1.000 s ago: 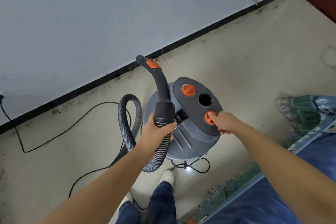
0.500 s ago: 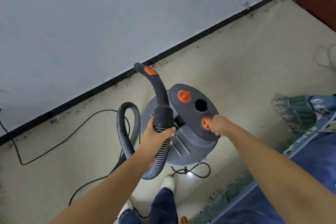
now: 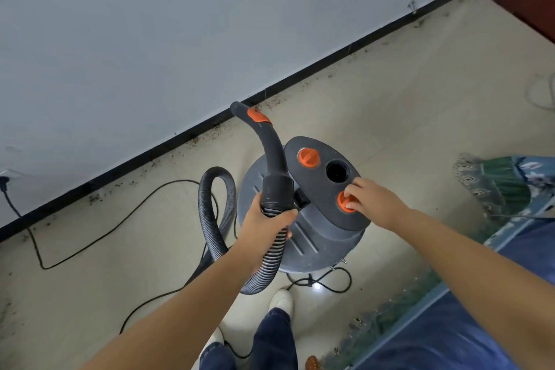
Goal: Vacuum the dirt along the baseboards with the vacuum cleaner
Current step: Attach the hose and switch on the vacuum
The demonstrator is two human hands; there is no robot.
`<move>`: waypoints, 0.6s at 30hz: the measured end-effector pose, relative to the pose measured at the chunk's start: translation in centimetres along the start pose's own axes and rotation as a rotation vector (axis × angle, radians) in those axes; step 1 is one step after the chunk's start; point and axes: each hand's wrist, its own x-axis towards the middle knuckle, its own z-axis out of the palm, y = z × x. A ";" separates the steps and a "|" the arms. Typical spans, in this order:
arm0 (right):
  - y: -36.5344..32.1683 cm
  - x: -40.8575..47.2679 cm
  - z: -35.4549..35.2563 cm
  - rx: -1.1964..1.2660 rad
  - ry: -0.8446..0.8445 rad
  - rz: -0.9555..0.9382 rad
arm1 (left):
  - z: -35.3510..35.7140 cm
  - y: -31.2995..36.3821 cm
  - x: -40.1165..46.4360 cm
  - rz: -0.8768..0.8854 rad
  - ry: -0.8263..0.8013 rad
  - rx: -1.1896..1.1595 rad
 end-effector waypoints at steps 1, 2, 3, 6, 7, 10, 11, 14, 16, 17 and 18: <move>-0.2 0.0 0.0 -0.035 0.002 0.014 | 0.0 -0.1 0.0 -0.002 -0.001 0.002; -0.4 0.2 0.1 -0.054 0.005 0.036 | 0.0 -0.1 0.0 -0.002 0.001 0.004; -0.6 0.2 0.3 -0.059 0.017 0.058 | 0.1 -0.1 -0.1 -0.003 0.004 0.009; -1.2 0.6 0.2 -0.054 0.029 0.107 | 0.1 -0.2 -0.1 -0.008 0.019 0.025; -1.2 0.7 0.1 -0.051 0.005 0.123 | 0.1 -0.3 -0.2 -0.011 0.022 0.022; -2.1 0.8 -0.8 -0.048 -0.083 0.218 | -0.1 -0.1 -0.8 0.006 0.027 0.016; -2.9 0.8 -1.5 -0.020 -0.083 0.245 | -0.2 0.0 -1.1 0.019 0.024 0.013; -8.2 1.3 -4.4 0.516 -0.016 0.245 | -0.7 1.2 -2.7 0.057 0.008 -0.018; -13.8 1.2 -7.4 1.231 -0.155 0.209 | -1.3 2.2 -4.1 0.101 -0.009 -0.038; -16.4 1.1 -8.6 1.549 -0.238 0.184 | -1.7 2.9 -5.0 0.137 -0.021 -0.047; -18.5 1.1 -9.5 1.773 -0.277 0.162 | -2.2 3.5 -5.9 0.176 -0.029 -0.048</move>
